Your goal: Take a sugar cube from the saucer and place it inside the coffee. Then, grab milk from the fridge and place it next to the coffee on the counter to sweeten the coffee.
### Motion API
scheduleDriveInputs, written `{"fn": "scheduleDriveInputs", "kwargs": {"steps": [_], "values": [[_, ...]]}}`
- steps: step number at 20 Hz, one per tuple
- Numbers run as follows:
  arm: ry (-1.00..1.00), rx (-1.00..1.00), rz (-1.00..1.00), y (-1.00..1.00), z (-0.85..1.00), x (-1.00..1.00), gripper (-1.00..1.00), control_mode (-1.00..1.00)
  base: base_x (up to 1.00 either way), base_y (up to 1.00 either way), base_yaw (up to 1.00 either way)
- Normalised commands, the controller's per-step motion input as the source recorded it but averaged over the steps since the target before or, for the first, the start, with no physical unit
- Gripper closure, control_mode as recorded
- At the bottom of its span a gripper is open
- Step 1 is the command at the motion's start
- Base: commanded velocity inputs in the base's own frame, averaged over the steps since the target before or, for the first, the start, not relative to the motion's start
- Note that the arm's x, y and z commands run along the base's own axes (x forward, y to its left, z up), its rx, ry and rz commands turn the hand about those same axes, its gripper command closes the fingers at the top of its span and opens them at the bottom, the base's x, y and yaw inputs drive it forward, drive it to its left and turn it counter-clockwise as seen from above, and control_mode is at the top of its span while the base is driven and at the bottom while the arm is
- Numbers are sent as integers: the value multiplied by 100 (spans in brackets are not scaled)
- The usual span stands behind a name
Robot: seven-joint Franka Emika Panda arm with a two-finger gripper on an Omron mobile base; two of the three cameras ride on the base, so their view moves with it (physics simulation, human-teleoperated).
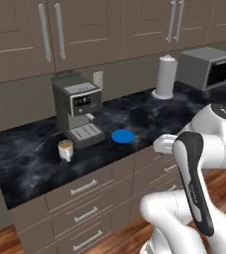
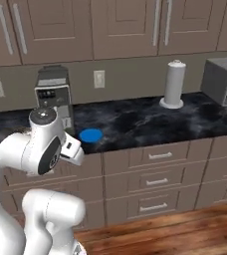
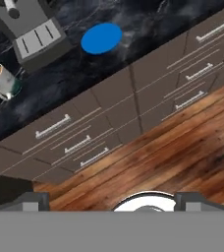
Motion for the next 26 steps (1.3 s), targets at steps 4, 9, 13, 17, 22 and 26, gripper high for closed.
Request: {"fn": "scheduleDriveInputs", "kwargs": {"steps": [4,9,13,17,22,26], "values": [[0,0,0,0,0,0,-100,100,0,-22,-81],[0,0,0,0,0,0,-100,100,10,-31,-76],[0,0,0,0,0,0,-100,100,34,-39,-68],[0,0,0,0,0,0,-100,100,49,-37,-64],[0,0,0,0,0,0,-100,100,80,-31,-56],[0,0,0,0,0,0,-100,100,100,-24,-39]]}}
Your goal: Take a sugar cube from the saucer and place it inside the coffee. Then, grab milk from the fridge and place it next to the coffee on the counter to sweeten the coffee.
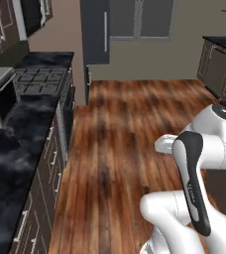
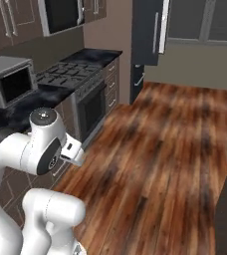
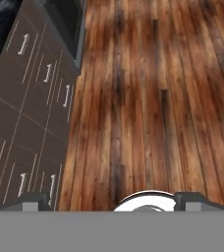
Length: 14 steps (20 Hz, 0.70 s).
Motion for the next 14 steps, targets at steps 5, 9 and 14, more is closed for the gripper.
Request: {"fn": "scheduleDriveInputs", "kwargs": {"steps": [5,9,14], "values": [[0,0,0,0,0,0,-100,100,100,-11,-27],[0,0,0,0,0,0,-100,100,100,-12,-19],[0,0,0,0,0,0,-100,100,100,-20,-10]]}}
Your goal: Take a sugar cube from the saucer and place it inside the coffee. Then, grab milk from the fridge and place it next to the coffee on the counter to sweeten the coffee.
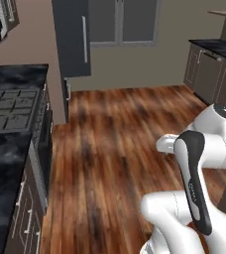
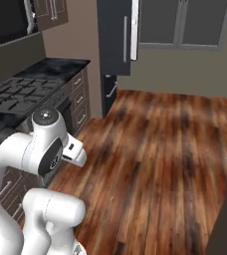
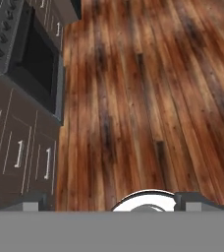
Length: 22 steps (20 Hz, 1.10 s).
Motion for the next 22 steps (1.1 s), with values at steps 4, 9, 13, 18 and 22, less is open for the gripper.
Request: {"fn": "scheduleDriveInputs", "kwargs": {"steps": [4,9,13,18,22], "values": [[0,0,0,0,0,0,-100,100,100,-19,-8],[0,0,0,0,0,0,-100,100,100,-28,-6],[0,0,0,0,0,0,-100,100,100,-28,-9],[0,0,0,0,0,0,-100,100,100,-26,-7],[0,0,0,0,0,0,-100,100,100,-40,-2]]}}
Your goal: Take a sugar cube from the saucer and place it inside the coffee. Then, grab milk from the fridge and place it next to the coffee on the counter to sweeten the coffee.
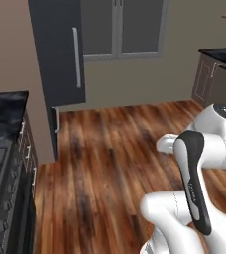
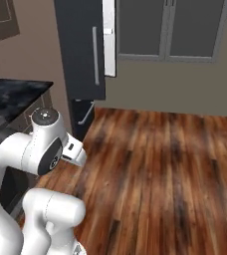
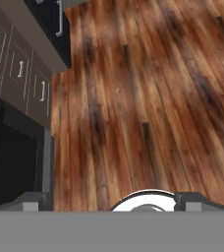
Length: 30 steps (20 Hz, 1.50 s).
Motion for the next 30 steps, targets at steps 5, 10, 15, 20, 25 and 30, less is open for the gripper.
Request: {"fn": "scheduleDriveInputs", "kwargs": {"steps": [5,10,15,20,25,30], "values": [[0,0,0,0,0,0,-100,100,100,-55,1],[0,0,0,0,0,0,-100,100,100,-63,8],[0,0,0,0,0,0,-100,100,100,-58,15],[0,0,0,0,0,0,-100,100,100,-50,23],[0,0,0,0,0,0,-100,100,100,-47,30],[0,0,0,0,0,0,-100,100,100,-45,41]]}}
